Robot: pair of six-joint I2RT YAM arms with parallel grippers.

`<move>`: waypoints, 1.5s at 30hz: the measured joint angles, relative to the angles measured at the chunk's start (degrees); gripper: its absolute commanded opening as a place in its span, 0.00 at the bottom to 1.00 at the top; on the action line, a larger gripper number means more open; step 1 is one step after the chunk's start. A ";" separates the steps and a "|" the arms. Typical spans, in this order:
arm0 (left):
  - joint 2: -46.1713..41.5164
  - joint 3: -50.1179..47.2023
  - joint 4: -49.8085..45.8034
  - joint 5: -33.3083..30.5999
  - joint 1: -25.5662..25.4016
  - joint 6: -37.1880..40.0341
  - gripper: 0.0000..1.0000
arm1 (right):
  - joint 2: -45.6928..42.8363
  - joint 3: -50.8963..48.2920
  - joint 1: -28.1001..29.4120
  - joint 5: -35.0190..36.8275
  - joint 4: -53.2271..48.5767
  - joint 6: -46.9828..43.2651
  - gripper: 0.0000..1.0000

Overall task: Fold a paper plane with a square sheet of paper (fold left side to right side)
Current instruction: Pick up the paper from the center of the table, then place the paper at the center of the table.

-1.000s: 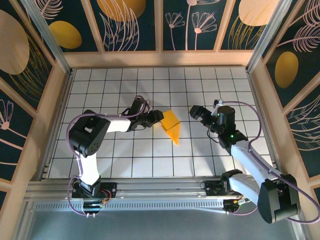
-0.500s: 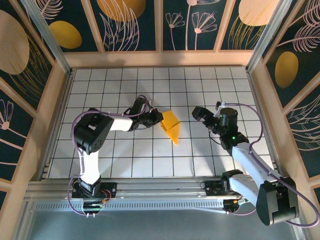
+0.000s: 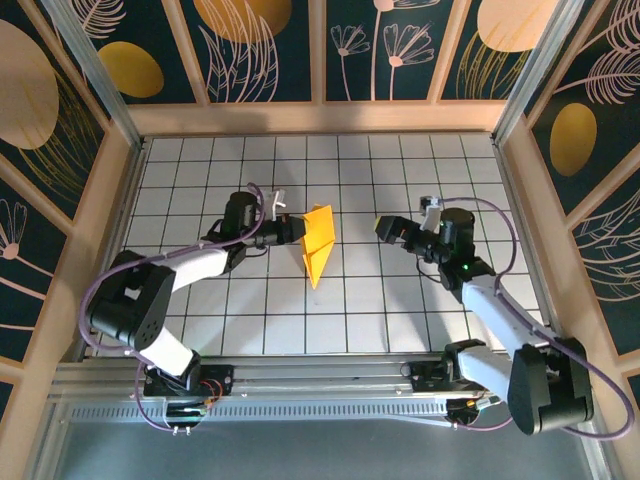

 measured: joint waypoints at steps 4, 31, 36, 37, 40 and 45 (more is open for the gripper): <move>-2.91 -1.33 0.24 4.04 0.02 3.78 0.00 | 5.03 0.28 0.33 -6.78 1.07 -3.34 0.99; -6.95 -3.52 0.96 10.08 0.31 7.28 0.00 | 25.22 0.00 9.25 -22.73 21.18 -9.38 0.96; -6.93 -3.78 1.79 10.12 0.31 7.28 0.00 | 27.17 0.07 10.64 -24.20 22.27 -9.38 0.89; -6.93 -3.80 1.79 10.10 0.31 7.26 0.00 | 27.74 0.22 11.10 -24.57 22.27 -9.35 0.88; -6.91 -3.80 1.79 10.10 0.31 7.28 0.00 | 28.92 1.18 12.17 -25.51 22.25 -9.27 0.81; -6.05 -3.80 1.75 9.84 0.31 7.28 0.00 | 28.74 3.82 12.44 -26.62 22.23 -9.18 0.69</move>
